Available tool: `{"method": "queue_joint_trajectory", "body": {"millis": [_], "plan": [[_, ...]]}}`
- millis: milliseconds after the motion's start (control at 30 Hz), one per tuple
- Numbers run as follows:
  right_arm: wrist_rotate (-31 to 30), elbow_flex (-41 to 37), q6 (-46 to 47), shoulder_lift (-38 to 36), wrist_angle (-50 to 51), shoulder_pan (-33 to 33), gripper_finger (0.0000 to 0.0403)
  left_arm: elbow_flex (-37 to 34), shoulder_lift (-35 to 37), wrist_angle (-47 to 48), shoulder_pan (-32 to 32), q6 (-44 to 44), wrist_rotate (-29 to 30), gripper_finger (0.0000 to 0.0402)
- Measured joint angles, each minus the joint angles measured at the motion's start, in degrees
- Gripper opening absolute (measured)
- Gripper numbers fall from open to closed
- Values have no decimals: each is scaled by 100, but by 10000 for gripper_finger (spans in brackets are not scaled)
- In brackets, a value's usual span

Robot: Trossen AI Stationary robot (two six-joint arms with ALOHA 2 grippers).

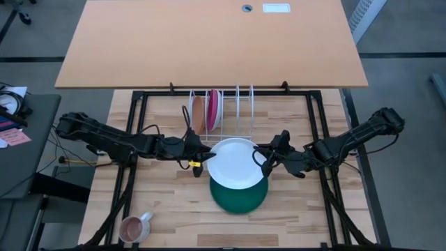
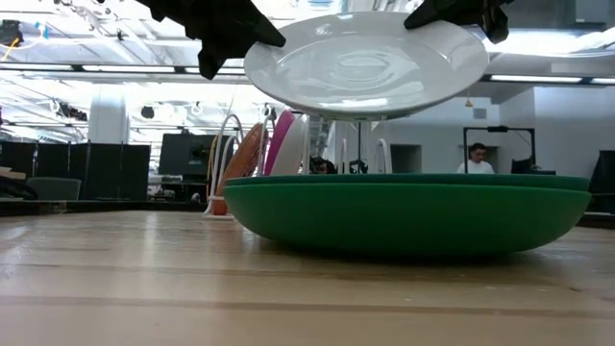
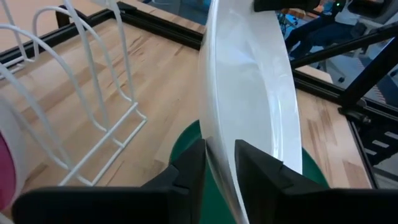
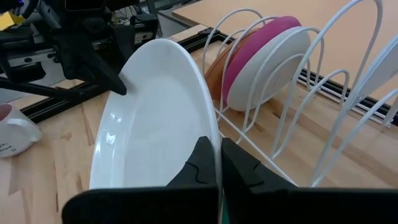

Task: Sort dishes
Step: Put the white plate in the dish rack

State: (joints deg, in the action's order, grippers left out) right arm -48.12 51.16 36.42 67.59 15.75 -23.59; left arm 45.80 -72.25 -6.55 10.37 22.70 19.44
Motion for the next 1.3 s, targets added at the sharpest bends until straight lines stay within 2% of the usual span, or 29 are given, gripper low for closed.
{"method": "queue_joint_trajectory", "body": {"millis": [300,833,1033,1300], "plan": [[3,0,62,0,6,0,4,0,0,45,-4,0,-118,59],[17,0,61,7,33,2,4,-2,-252,61,-117,-81,-292,55],[-24,0,49,4,35,0,4,-7,-273,-11,-159,-107,-193,15],[28,0,-59,4,5,-31,20,-7,-273,-5,-223,-176,-252,12]]}}
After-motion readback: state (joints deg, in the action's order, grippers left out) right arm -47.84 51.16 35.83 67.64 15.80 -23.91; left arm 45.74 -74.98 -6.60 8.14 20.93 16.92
